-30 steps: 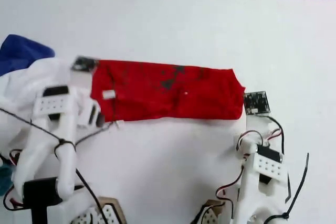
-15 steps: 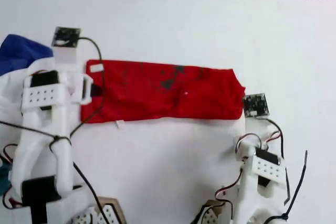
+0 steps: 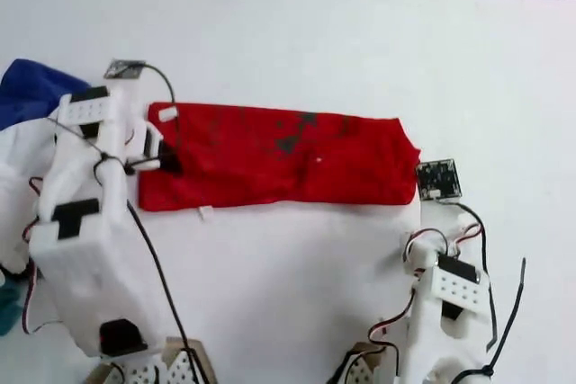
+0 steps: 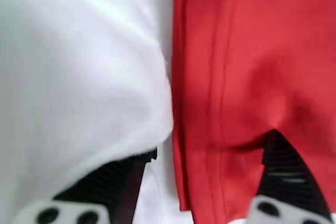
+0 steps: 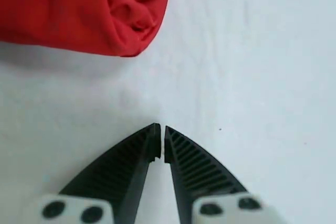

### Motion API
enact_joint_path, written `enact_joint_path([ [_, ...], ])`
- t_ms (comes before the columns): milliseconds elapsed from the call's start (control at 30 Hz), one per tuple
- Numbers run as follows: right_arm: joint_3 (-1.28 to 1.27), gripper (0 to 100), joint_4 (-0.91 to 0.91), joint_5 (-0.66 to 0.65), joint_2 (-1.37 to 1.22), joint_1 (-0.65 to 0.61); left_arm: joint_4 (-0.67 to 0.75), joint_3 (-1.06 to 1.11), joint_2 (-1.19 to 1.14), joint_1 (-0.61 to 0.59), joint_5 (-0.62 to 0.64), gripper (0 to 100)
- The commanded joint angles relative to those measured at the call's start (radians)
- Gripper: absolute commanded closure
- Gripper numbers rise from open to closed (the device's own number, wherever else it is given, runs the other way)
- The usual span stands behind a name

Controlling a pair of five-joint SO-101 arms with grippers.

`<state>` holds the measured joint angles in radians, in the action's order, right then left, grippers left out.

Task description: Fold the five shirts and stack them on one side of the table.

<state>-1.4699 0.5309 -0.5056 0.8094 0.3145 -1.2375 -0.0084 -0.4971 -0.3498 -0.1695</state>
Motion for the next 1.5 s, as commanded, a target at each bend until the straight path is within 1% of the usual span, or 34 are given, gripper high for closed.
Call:
enact_joint_path([
  [0, 0.005, 97.8, -0.013, 0.005, 0.031, 0.001, -0.048, -0.111, -0.095, -0.015, -0.005, 66],
  [333, 0.005, 97.8, -0.018, 0.005, 0.025, 0.001, -0.235, -0.335, -0.262, -0.008, -0.003, 67],
  [400, 0.005, 97.8, -0.027, 0.005, 0.024, 0.001, -0.264, -0.38, -0.293, -0.002, -0.005, 73],
  [467, 0.005, 97.8, -0.027, 0.005, 0.024, 0.001, -0.292, -0.421, -0.325, 0.014, -0.018, 84],
  [533, 0.003, 97.8, -0.027, 0.005, 0.024, -0.001, -0.318, -0.461, -0.351, 0.028, -0.048, 98],
  [567, 0.003, 97.8, -0.027, 0.005, 0.024, -0.001, -0.328, -0.475, -0.362, 0.029, -0.052, 98],
  [600, 0.003, 97.8, -0.027, 0.005, 0.024, -0.005, -0.341, -0.487, -0.37, 0.029, -0.052, 95],
  [667, 0.003, 97.8, -0.027, 0.005, 0.024, -0.015, -0.356, -0.506, -0.382, 0.029, -0.052, 98],
  [833, 0.003, 97.8, -0.027, 0.003, 0.024, -0.016, -0.371, -0.507, -0.377, 0.055, -0.051, 97],
  [933, 0.003, 97.8, -0.027, 0.003, 0.024, -0.016, -0.439, -0.553, -0.376, 0.109, -0.049, 97],
  [1033, 0.003, 97.8, -0.027, 0.003, 0.024, -0.016, -0.545, -0.67, -0.376, 0.166, 0.0, 97],
  [1133, 0.003, 97.8, -0.027, 0.003, 0.024, -0.016, -0.552, -0.751, -0.345, 0.215, 0.015, 97],
  [1267, 0.002, 97.8, -0.027, 0.003, 0.024, -0.015, -0.551, -0.759, -0.226, 0.315, 0.02, 97],
  [1467, 0.002, 97.8, -0.027, 0.003, 0.024, -0.015, -0.549, -0.697, -0.038, 0.529, 0.021, 97],
])
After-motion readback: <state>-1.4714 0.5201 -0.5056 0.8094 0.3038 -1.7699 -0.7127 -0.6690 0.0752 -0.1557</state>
